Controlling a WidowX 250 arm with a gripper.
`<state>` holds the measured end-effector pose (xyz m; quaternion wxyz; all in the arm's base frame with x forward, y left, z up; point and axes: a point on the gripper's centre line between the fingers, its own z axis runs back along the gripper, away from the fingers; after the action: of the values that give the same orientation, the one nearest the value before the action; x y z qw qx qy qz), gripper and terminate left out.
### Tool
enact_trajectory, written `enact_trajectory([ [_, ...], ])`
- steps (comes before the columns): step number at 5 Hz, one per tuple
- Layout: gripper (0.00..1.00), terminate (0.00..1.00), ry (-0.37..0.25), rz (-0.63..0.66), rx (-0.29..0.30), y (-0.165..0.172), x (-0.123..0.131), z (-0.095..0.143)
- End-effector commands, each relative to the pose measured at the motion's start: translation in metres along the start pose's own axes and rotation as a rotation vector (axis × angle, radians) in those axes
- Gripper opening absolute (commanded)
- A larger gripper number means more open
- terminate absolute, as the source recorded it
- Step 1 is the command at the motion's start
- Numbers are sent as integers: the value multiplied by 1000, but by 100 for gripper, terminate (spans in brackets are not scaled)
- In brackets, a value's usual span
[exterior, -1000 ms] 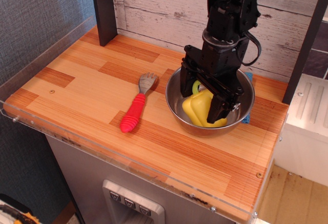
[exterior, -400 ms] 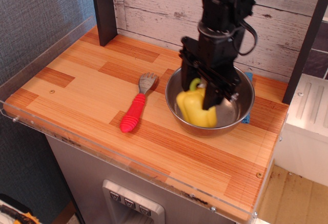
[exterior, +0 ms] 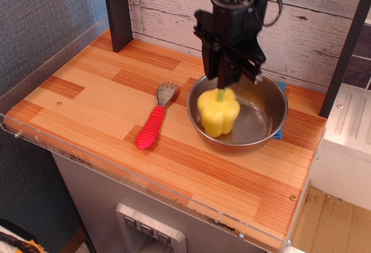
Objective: Put the pepper on the top-left corner of the counter.
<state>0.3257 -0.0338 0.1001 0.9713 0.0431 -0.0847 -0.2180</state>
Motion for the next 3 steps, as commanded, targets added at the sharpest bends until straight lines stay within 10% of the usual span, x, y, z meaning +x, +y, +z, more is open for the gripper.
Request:
enact_trajectory([
  [1, 0, 0, -67, 31, 18, 17, 3, 23],
  [2, 100, 0, -62, 28, -18, 11, 1, 19],
  [3, 100, 0, -65, 16, -44, 4, -1, 16],
])
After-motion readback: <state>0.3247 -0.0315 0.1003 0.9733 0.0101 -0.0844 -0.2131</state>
